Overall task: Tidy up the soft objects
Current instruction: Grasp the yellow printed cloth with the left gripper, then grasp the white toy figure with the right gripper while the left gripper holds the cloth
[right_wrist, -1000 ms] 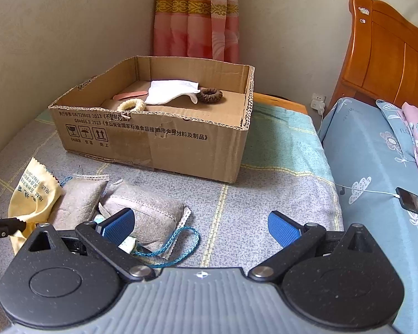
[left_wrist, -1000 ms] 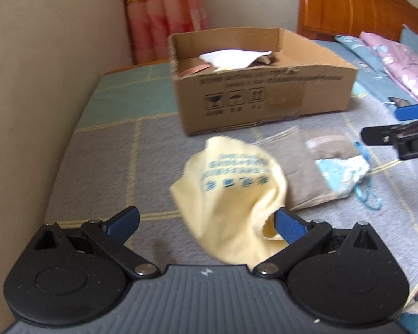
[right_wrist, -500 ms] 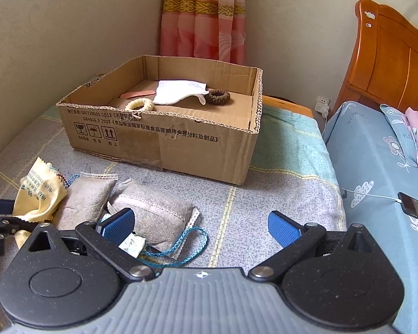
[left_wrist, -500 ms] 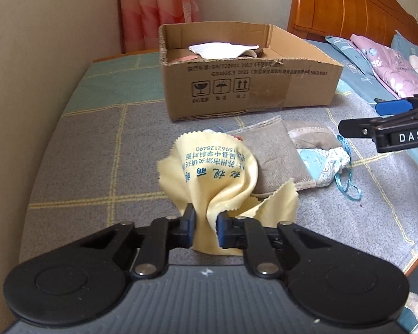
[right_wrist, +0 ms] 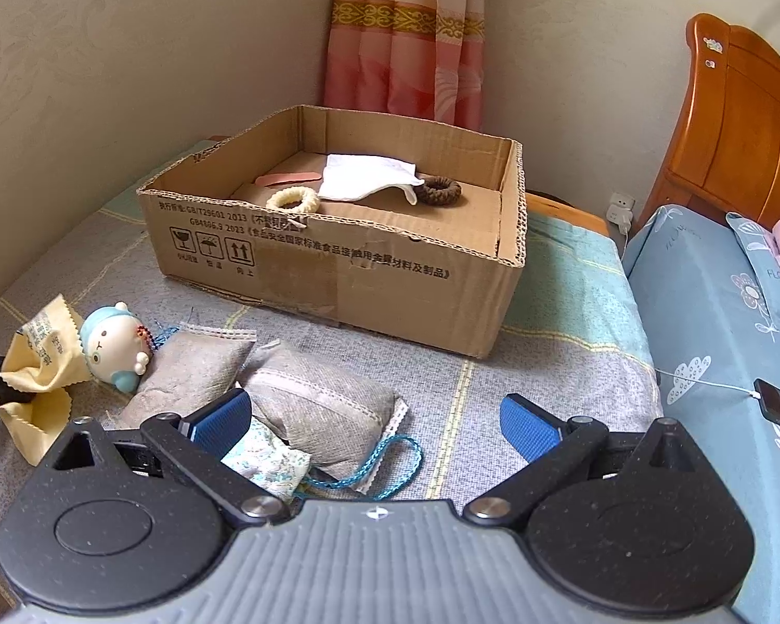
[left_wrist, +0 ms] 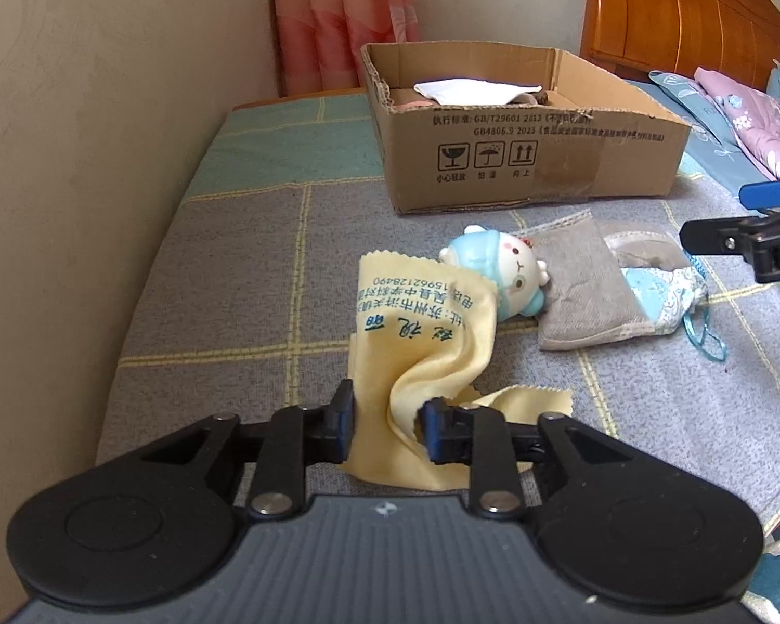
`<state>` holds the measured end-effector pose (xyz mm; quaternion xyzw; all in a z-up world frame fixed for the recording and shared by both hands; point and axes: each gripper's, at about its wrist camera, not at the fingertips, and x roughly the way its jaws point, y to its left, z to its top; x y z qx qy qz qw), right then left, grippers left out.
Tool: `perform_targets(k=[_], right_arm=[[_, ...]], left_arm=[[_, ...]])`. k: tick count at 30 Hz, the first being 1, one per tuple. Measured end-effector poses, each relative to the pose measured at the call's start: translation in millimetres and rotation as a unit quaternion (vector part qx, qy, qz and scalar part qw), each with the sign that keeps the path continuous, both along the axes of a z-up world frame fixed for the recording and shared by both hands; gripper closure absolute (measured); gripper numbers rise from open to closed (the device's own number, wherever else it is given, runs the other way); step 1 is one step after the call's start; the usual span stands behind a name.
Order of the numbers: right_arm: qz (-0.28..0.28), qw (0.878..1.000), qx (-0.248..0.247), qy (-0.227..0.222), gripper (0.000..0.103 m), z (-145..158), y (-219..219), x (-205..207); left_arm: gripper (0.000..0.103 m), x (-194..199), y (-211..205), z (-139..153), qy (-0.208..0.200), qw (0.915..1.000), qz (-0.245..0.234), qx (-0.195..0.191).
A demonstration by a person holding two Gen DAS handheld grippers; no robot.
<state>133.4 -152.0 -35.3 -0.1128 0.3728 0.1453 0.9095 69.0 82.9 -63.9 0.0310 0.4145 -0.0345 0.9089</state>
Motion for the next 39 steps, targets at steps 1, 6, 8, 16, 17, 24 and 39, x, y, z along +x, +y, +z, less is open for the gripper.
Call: perform_targets(k=[1,6,8,16,17,24,39], right_arm=[[0.003,1.000,-0.001,-0.002,0.000,0.8,0.6,-1.1],[0.023,1.000,0.004,-0.002,0.000,2.6,3.5,-4.0],[0.035,0.999,0.012,0.005,0.000,1.4,5.8,-4.0],[0.111,0.994,0.014,0.013,0.000,-7.9,34.1,-7.8],[0.122,0.992,0.011,0.012,0.001,-9.7,39.1,-8.4],[0.195,0.980,-0.028,0.004,0.016,-19.0,83.5,-9.8],[0.275,0.959,-0.063,-0.004,0.047,-29.7,133.1,-0.1]], left_arm=[[0.069,1.2,-0.1,-1.6,0.000,1.0000,0.000,-0.002],[0.068,4.6,-0.1,-3.7,-0.011,0.9999,0.003,-0.009],[0.074,5.1,0.5,-3.6,-0.011,0.9998,0.005,-0.016],[0.085,2.1,13.5,11.4,-0.027,0.9986,0.043,-0.014],[0.085,1.9,15.3,13.2,-0.030,0.9983,0.048,-0.012],[0.085,3.3,24.6,9.6,-0.023,0.9976,0.064,-0.009],[0.085,5.7,32.0,6.0,-0.017,0.9969,0.072,-0.025]])
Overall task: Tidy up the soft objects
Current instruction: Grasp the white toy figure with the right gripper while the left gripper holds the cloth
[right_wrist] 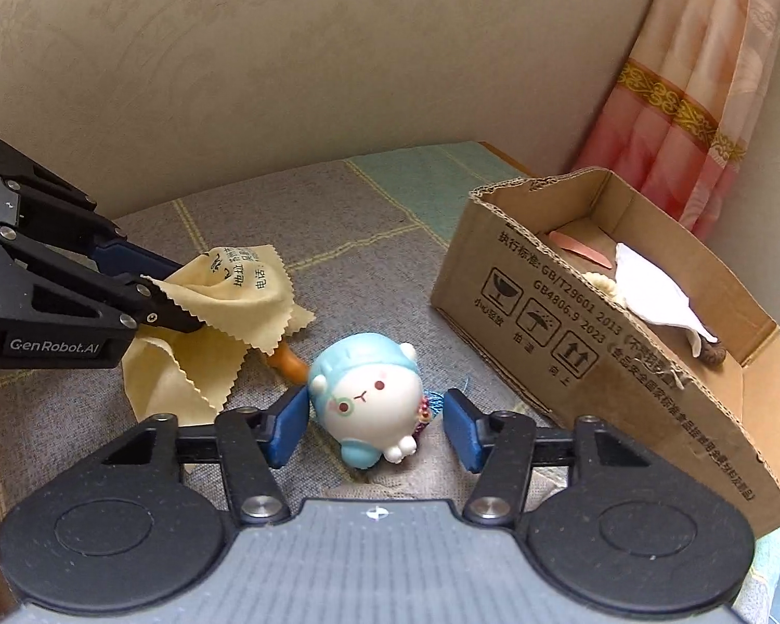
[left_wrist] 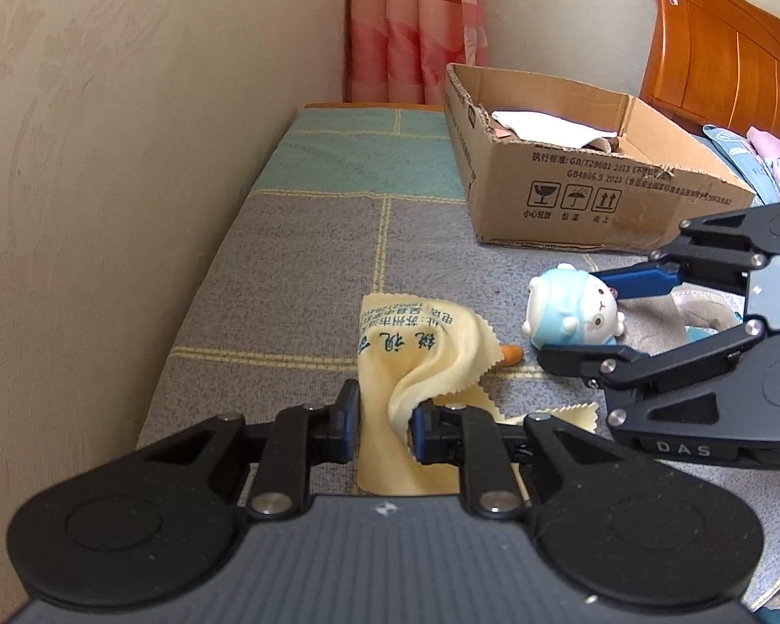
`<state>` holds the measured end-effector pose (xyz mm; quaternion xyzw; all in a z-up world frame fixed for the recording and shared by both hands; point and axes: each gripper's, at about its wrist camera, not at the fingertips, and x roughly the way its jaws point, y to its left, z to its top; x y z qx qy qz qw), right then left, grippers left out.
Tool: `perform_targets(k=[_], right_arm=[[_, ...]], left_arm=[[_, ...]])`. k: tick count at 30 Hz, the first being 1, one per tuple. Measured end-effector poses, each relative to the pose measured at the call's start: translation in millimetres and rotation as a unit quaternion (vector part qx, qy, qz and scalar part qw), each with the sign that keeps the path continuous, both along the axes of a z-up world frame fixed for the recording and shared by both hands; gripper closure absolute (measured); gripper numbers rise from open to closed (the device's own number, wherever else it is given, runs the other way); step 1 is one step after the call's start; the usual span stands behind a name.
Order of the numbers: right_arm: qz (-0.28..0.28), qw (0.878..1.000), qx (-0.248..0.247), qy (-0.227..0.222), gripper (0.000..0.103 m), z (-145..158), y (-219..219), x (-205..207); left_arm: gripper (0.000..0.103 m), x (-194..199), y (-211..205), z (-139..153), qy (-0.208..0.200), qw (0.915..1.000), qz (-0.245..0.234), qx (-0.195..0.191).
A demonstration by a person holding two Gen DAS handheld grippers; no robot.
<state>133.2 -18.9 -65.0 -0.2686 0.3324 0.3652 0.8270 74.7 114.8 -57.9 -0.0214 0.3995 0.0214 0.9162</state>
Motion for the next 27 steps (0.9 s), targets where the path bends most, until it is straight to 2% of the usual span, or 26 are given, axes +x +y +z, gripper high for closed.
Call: perform_targets(k=[7,16,18,24,25,26,27], right_arm=[[-0.015,1.000,0.012,0.008,0.050,5.5,-5.0,-1.3],[-0.042,0.998,0.035,0.014,0.051,26.4,-25.8,-6.9],[-0.047,0.998,0.041,0.017,0.051,31.8,-32.5,-7.9],[-0.065,0.997,0.046,0.004,0.051,40.7,-48.5,-10.2],[-0.069,0.996,0.048,0.005,0.051,40.9,-51.2,-10.2],[-0.072,0.996,0.048,0.005,0.051,40.8,-53.0,-10.3],[-0.073,0.996,0.049,0.006,0.051,40.7,-55.0,-10.6]], left_arm=[[0.085,-2.1,-2.2,4.4,-0.006,0.9999,-0.012,0.004],[0.085,-8.6,-17.1,28.4,-0.027,0.9976,-0.055,0.032],[0.090,-9.4,-20.4,34.4,-0.033,0.9967,-0.064,0.039],[0.091,-10.4,-27.3,39.5,-0.039,0.9944,-0.079,0.057],[0.081,-10.4,-27.4,37.5,-0.036,0.9947,-0.076,0.059],[0.067,-9.9,-26.8,34.4,-0.031,0.9951,-0.076,0.056],[0.058,-10.0,-25.8,31.2,-0.027,0.9958,-0.069,0.054]])
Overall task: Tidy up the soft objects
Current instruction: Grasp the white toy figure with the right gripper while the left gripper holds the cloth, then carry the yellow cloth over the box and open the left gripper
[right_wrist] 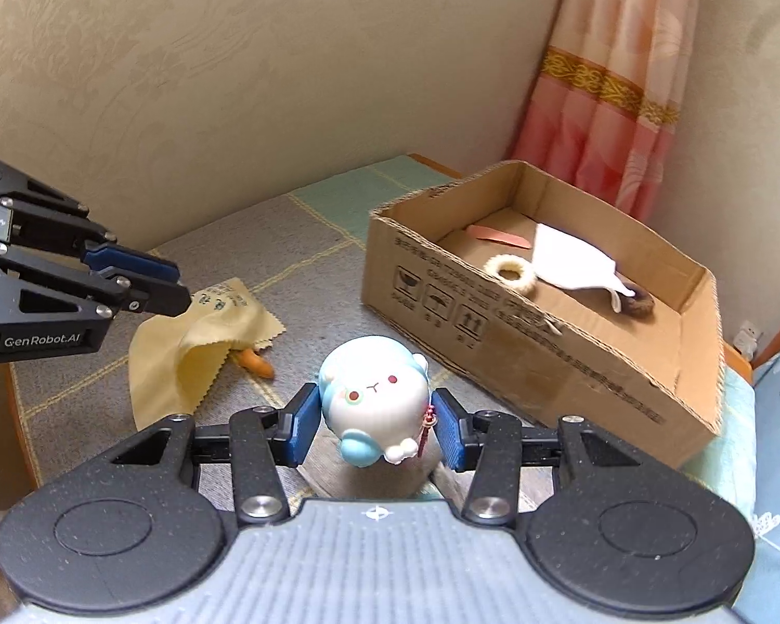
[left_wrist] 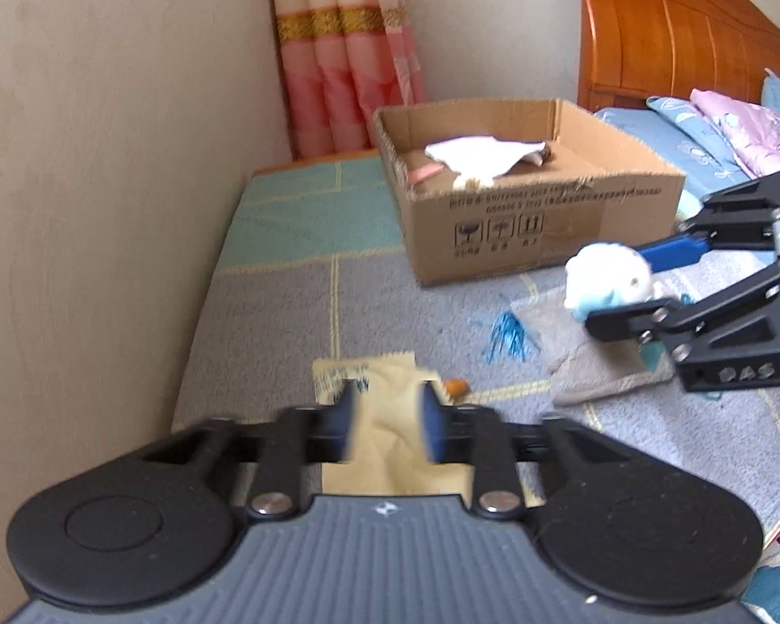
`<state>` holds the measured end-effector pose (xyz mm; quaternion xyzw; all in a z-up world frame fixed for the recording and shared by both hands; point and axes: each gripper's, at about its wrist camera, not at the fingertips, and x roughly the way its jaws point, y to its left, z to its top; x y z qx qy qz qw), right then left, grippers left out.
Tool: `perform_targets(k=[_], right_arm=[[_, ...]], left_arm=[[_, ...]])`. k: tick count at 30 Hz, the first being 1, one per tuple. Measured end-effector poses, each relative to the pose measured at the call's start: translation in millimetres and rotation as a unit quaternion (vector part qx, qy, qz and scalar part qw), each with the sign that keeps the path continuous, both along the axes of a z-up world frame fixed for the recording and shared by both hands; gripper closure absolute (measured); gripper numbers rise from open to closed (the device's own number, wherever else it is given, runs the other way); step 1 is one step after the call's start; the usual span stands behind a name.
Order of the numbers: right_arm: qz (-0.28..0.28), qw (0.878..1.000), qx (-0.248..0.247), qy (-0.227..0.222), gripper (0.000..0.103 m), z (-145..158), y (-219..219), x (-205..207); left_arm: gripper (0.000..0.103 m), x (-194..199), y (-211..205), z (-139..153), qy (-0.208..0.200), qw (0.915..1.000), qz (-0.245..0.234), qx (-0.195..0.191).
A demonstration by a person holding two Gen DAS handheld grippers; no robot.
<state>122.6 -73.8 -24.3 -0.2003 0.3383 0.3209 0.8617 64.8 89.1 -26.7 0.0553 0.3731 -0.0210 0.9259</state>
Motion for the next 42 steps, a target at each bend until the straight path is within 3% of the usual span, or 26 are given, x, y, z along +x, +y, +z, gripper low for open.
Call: perform_targets(k=[1,2,8,13,18,21,24,26,28,35,42], right_arm=[[-0.002,1.000,0.002,0.001,0.051,-0.2,-1.8,-0.8],[-0.003,1.000,0.003,0.003,0.051,-0.6,-3.2,-1.3],[-0.005,1.000,0.006,0.008,0.051,-2.1,-5.9,-2.3],[-0.005,1.000,0.010,0.013,0.051,-2.1,-5.5,-2.4],[-0.005,1.000,0.012,0.017,0.051,-2.9,-3.8,-0.9],[-0.004,1.000,0.011,0.017,0.051,-3.8,-2.9,-1.7],[-0.004,1.000,0.010,0.017,0.051,-4.6,-2.7,-2.4],[-0.006,1.000,0.010,0.017,0.051,-5.0,-3.4,-1.9],[-0.008,1.000,0.011,0.017,0.051,-4.9,-3.5,-1.5],[-0.007,1.000,0.012,0.007,0.051,0.4,-5.9,-5.7],[-0.008,1.000,0.014,-0.005,0.051,10.1,-10.8,-8.2]], left_arm=[[0.043,0.2,1.8,-3.8,0.002,0.9999,0.010,-0.004],[0.038,0.9,3.7,-7.6,0.004,0.9998,0.019,-0.009],[0.039,6.1,11.5,-31.4,0.032,0.9978,0.045,-0.036],[0.034,5.6,14.8,-38.0,0.045,0.9929,0.037,-0.104],[0.034,5.3,8.4,-40.1,0.039,0.9944,0.021,-0.096],[0.045,3.9,4.8,-41.1,0.032,0.9977,0.032,-0.049],[0.066,1.1,6.2,-39.4,0.029,0.9973,0.040,-0.055],[0.087,0.2,5.2,-38.0,0.027,0.9974,0.041,-0.052],[0.094,-0.1,6.3,-37.2,0.029,0.9972,0.043,-0.053],[0.099,-6.3,11.5,-19.9,0.013,0.9986,0.032,-0.039],[0.099,-8.7,10.5,19.8,-0.022,0.9994,0.005,-0.025]])
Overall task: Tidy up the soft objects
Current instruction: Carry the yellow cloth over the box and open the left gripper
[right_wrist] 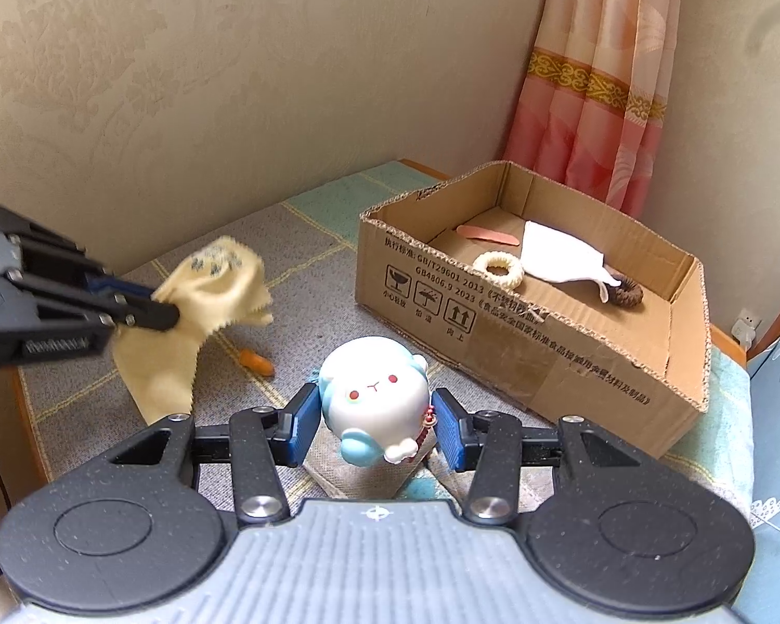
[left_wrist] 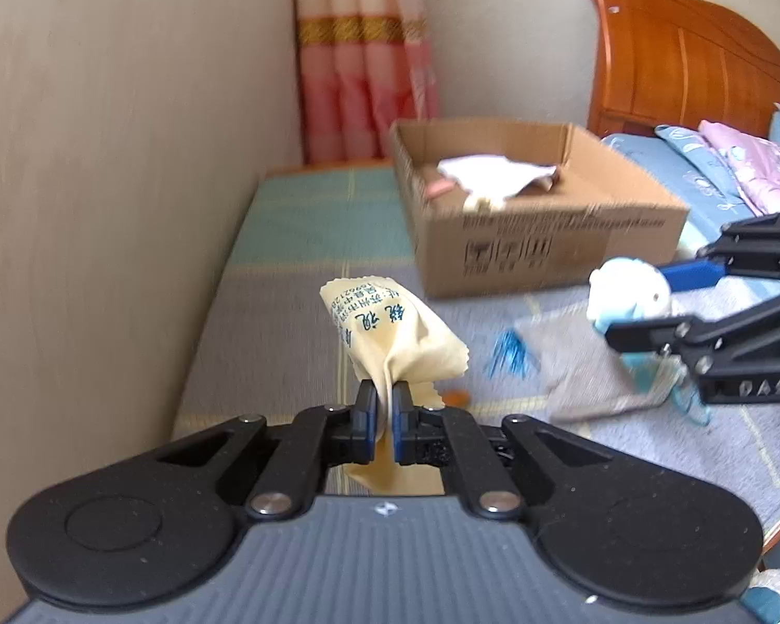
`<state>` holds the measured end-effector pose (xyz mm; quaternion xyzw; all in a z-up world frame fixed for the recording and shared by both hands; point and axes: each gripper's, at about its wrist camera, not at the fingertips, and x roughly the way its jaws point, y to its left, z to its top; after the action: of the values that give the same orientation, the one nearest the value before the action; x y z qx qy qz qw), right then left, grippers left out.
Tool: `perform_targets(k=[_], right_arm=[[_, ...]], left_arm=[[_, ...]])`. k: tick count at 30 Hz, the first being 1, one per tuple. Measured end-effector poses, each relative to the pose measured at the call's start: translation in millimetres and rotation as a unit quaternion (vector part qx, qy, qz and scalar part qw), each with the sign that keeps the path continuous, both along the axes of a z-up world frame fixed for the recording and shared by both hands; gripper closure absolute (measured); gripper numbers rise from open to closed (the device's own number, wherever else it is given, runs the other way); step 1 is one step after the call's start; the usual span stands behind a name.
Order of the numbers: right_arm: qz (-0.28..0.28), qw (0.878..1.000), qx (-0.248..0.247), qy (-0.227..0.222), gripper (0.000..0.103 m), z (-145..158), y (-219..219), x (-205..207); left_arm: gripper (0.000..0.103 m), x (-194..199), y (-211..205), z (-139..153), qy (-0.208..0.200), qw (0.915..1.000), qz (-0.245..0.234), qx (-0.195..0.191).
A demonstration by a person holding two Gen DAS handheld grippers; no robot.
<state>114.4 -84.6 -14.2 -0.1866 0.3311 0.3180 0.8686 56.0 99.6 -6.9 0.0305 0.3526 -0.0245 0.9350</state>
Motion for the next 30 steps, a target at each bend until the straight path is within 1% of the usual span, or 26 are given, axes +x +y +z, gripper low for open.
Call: perform_targets(k=[4,8,11,16,18,20,23,25,27,28,29,30], right_arm=[[-0.002,1.000,-0.001,-0.011,0.051,7.8,-4.4,-0.1],[-0.011,1.000,0.003,-0.018,0.051,16.0,-12.3,3.1],[-0.020,0.999,0.005,-0.027,0.051,22.0,-20.4,6.4],[-0.044,0.998,0.010,-0.042,0.051,32.1,-36.8,10.4],[-0.053,0.997,0.012,-0.046,0.051,34.7,-43.2,10.8],[-0.064,0.997,0.013,-0.048,0.051,37.0,-50.6,10.6],[-0.078,0.996,0.013,-0.049,0.051,38.9,-59.6,10.3],[-0.085,0.995,0.009,-0.052,0.051,39.7,-64.2,9.6],[-0.092,0.994,0.007,-0.053,0.051,40.4,-68.2,9.6],[-0.094,0.994,0.007,-0.054,0.051,40.9,-70.2,9.9],[-0.096,0.994,0.006,-0.054,0.051,41.1,-71.8,10.9],[-0.099,0.994,0.005,-0.054,0.051,41.2,-73.1,11.3]], left_arm=[[0.099,9.0,-5.6,25.8,-0.028,0.9993,-0.024,0.009],[0.099,25.8,-17.8,49.8,-0.053,0.9971,-0.053,0.014],[0.099,49.0,-32.8,65.0,-0.068,0.9943,-0.081,0.014],[0.099,94.2,-71.9,83.3,-0.102,0.9870,-0.120,0.033],[0.099,114.0,-89.2,87.6,-0.108,0.9844,-0.136,0.029],[0.099,132.6,-109.2,88.7,-0.105,0.9826,-0.151,0.027],[0.099,156.3,-135.1,81.2,-0.093,0.9816,-0.164,0.032],[0.099,168.0,-149.2,69.3,-0.077,0.9817,-0.171,0.032],[0.091,175.4,-160.7,56.3,-0.058,0.9821,-0.177,0.031],[0.080,177.4,-164.0,48.7,-0.043,0.9818,-0.183,0.026],[0.062,178.6,-166.4,42.7,-0.032,0.9820,-0.185,0.021],[0.052,177.6,-166.2,37.7,-0.028,0.9829,-0.181,0.019]])
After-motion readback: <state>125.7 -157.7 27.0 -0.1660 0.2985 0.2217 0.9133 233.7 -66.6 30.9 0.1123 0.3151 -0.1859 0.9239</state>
